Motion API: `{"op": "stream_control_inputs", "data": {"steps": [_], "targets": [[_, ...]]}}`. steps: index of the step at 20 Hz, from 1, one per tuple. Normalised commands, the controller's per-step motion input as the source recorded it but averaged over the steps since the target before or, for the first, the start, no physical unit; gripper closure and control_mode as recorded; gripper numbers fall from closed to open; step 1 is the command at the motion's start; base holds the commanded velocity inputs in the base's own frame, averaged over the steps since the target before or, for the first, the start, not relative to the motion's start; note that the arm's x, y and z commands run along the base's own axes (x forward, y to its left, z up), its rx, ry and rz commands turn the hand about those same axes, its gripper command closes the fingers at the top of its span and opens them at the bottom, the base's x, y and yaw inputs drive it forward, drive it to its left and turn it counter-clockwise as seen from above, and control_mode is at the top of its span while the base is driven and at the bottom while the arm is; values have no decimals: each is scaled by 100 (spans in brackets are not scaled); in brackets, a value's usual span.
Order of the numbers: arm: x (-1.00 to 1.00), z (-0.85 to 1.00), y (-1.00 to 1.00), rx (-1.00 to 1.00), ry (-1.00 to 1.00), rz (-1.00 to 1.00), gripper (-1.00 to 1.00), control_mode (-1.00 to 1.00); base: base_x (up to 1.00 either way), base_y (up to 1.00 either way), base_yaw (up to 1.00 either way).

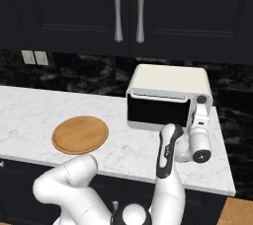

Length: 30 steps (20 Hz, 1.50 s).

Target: Pick up the kebab skewer and baguette bread, and place them inside the toaster oven. Close the toaster oven door and start by setting the timer.

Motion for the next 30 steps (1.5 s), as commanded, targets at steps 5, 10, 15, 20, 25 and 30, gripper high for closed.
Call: {"op": "stream_control_inputs", "data": {"steps": [5, 10, 15, 20, 25, 30], "targets": [[13, 13, -5, 8, 4, -3, 100, -100, 0, 0, 0], [0, 6, -7, 16, 1, 0, 100, -100, 0, 0, 0], [0, 5, -7, 18, 0, 0, 100, -100, 0, 0, 0], [0, 10, -10, 22, 0, 0, 100, -100, 0, 0, 0], [0, 11, -10, 27, 2, 0, 100, -100, 0, 0, 0], [0, 3, 0, 31, 5, -1, 100, -100, 0, 0, 0]]}}
